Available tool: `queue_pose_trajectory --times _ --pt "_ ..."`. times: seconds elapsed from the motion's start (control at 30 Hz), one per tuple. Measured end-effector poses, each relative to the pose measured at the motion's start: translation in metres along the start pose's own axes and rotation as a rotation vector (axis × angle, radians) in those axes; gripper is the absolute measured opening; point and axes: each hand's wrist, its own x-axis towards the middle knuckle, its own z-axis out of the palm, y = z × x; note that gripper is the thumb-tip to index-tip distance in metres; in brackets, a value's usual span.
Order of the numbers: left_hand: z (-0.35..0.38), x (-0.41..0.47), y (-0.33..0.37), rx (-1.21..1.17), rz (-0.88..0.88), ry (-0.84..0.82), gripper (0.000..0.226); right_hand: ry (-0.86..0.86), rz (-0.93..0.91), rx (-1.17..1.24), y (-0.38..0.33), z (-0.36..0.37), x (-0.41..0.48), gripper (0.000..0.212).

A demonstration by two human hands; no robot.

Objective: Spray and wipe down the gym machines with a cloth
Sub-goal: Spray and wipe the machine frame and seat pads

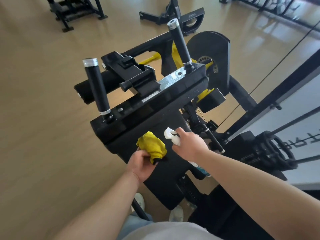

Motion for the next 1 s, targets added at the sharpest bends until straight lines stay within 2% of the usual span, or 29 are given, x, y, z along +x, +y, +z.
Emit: queue_pose_trajectory --times 0.17,0.33,0.43,0.5,0.63,0.77,0.9,1.0 --pt "-0.009 -0.035 0.008 0.022 -0.055 0.031 0.007 -0.028 -0.055 0.02 -0.016 0.012 -0.009 0.051" --pt "-0.009 -0.057 0.004 -0.029 -0.01 -0.004 0.011 -0.022 -0.076 0.05 -0.027 0.016 -0.018 0.05" --pt "-0.006 -0.066 -0.003 -0.03 0.05 0.063 0.025 -0.017 -0.091 0.075 -0.032 0.017 -0.023 0.05" --pt "-0.003 -0.068 -0.009 0.061 0.23 0.164 0.014 -0.016 -0.092 0.099 -0.034 0.017 -0.026 0.049" --pt "-0.005 -0.078 -0.012 0.527 0.724 0.354 0.04 -0.024 -0.081 0.114 -0.04 0.022 -0.031 0.049" --pt "-0.012 -0.083 0.002 0.892 1.165 0.476 0.038 -0.063 -0.088 0.147 -0.05 0.028 -0.034 0.05" --pt "-0.017 -0.088 0.017 1.028 1.402 0.557 0.044 -0.093 -0.105 0.164 -0.058 0.031 -0.038 0.049" --pt "-0.022 -0.081 0.024 1.298 1.444 0.523 0.053 -0.104 -0.109 0.155 -0.062 0.032 -0.04 0.048"
